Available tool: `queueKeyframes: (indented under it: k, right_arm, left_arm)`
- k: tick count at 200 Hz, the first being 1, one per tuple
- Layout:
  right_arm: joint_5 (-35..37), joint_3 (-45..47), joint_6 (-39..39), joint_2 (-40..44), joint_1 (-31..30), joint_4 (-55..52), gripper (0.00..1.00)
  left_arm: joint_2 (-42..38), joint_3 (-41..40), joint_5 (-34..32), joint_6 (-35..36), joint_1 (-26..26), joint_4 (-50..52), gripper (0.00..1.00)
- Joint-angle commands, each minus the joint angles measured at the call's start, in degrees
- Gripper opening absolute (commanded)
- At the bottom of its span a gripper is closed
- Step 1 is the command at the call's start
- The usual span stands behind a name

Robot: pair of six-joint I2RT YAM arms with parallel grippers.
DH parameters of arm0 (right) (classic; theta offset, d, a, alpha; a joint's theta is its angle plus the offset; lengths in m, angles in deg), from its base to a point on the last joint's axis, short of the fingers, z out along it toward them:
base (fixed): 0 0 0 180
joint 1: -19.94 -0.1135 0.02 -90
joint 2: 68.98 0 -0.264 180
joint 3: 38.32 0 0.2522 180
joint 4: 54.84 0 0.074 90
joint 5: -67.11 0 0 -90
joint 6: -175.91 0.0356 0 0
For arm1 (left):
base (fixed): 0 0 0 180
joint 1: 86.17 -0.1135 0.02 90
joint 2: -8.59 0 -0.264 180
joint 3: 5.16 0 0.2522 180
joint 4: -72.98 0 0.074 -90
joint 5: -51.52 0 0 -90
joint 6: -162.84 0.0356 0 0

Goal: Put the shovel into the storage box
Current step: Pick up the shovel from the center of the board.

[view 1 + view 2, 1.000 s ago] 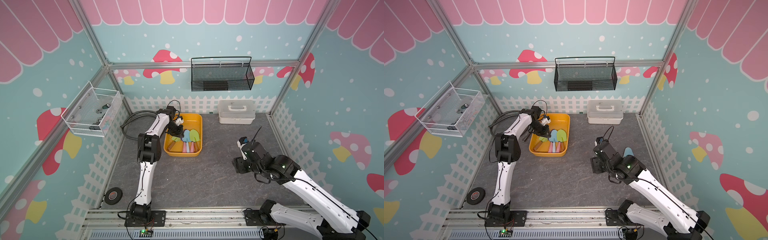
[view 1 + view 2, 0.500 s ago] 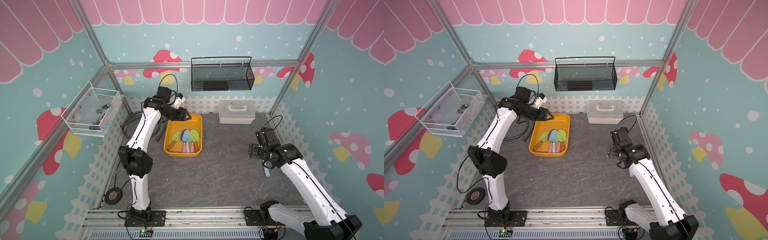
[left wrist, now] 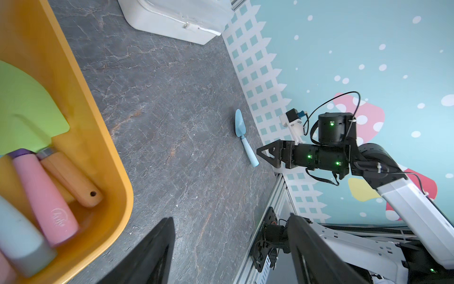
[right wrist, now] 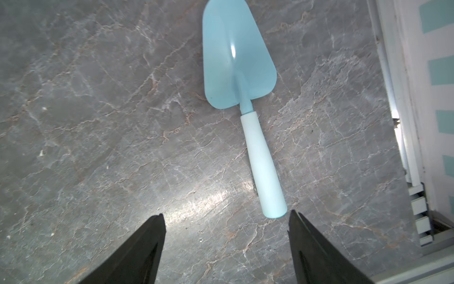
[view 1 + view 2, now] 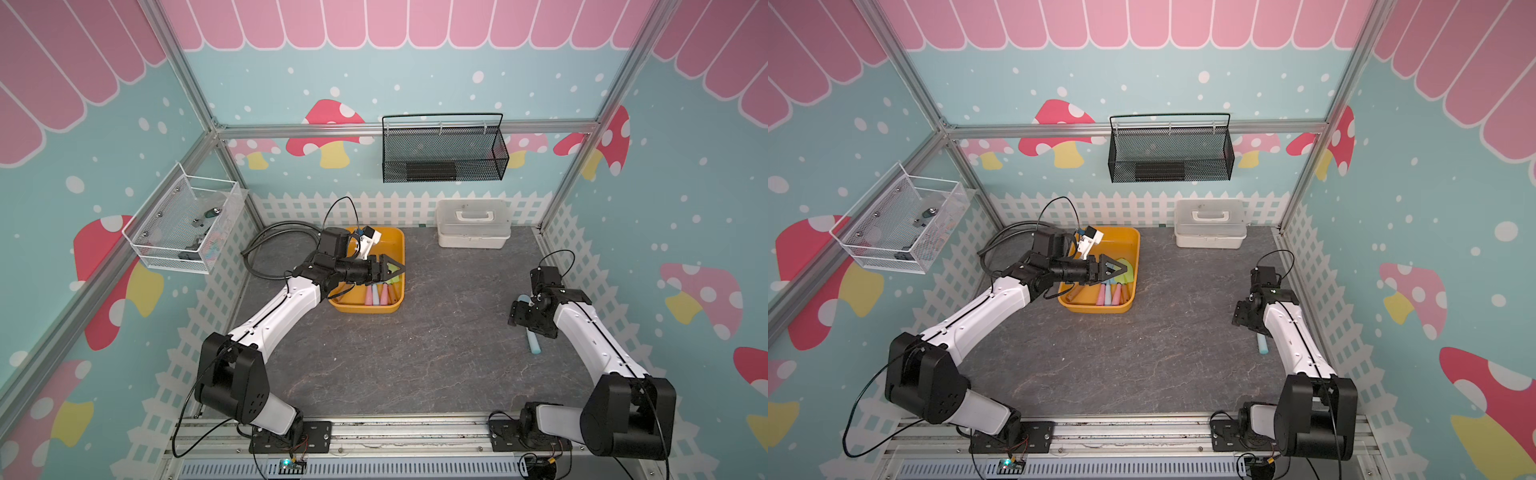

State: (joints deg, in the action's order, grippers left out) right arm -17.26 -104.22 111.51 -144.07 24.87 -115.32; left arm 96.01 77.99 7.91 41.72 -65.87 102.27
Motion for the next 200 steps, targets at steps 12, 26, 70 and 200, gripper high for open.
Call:
queueKeyframes:
  k: [12, 26, 70, 200]
  right_arm:
    - [-3.1, 3.5, -0.1, -4.2, 1.8, 4.1, 0.81]
    - [-3.8, 4.3, 0.2, -5.7, 2.3, 5.4, 0.81]
    - [-4.4, 4.2, 0.1, -10.1, 6.0, 7.2, 0.79]
    - [-7.8, 4.3, -0.3, -14.7, 7.5, 8.5, 0.18]
  left_arm:
    - [-2.0, -1.4, 1.2, -2.2, 0.3, -7.6, 0.76]
    - [-2.4, -1.8, 1.2, -2.0, 0.4, -7.5, 0.76]
    - [-4.9, -3.1, 1.5, -0.8, 0.3, -7.5, 0.76]
    - [-6.3, -4.2, 2.4, 0.0, -1.4, -7.4, 0.76]
